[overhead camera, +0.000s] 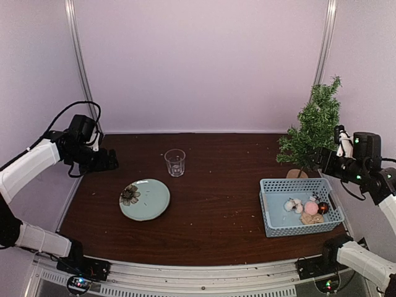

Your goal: Decorate the small christmas tree

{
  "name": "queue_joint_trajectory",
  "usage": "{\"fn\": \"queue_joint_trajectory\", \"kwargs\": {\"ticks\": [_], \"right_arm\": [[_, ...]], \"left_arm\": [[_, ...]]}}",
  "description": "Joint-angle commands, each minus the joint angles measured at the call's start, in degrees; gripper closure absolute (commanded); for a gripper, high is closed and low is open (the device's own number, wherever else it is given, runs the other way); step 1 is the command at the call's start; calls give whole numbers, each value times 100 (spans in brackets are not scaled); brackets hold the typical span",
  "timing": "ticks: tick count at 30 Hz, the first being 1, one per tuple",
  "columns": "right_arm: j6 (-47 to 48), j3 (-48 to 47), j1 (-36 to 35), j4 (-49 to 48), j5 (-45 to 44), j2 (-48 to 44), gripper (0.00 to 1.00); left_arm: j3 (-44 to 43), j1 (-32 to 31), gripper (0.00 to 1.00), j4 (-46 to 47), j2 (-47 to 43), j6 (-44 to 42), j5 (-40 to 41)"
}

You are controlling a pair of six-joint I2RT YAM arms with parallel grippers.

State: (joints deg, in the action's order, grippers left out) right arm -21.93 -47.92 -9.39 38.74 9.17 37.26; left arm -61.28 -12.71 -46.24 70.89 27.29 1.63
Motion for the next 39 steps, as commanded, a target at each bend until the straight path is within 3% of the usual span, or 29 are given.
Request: {"fn": "queue_joint_trajectory", "kwargs": {"ticks": [1,14,23,31,34,37,39], "right_arm": [[404,-367,-54,15,-671,90,1],[1146,-394,310,-1932,-1270,1087,22],[1147,131,604,-3387,-1019,1699,30],[1232,591,609,-3563,-573,2012,42],[1214,732,637,-3692,-525,2220,59],[1295,662,636,-3698,-340,2424,95],[1309,697,636,-3801,-334,2452,100]], "left_arm": [[-209,-167,2,380,175,127,-100],[-389,-244,2,813,234,214,-375],[-455,-250,2,999,274,233,-453],[-578,-250,2,1000,352,77,-301],[-672,-250,3,998,414,-24,-251],[-780,-250,2,972,503,-91,-251],[-818,-250,3,978,547,-109,-251]]}}
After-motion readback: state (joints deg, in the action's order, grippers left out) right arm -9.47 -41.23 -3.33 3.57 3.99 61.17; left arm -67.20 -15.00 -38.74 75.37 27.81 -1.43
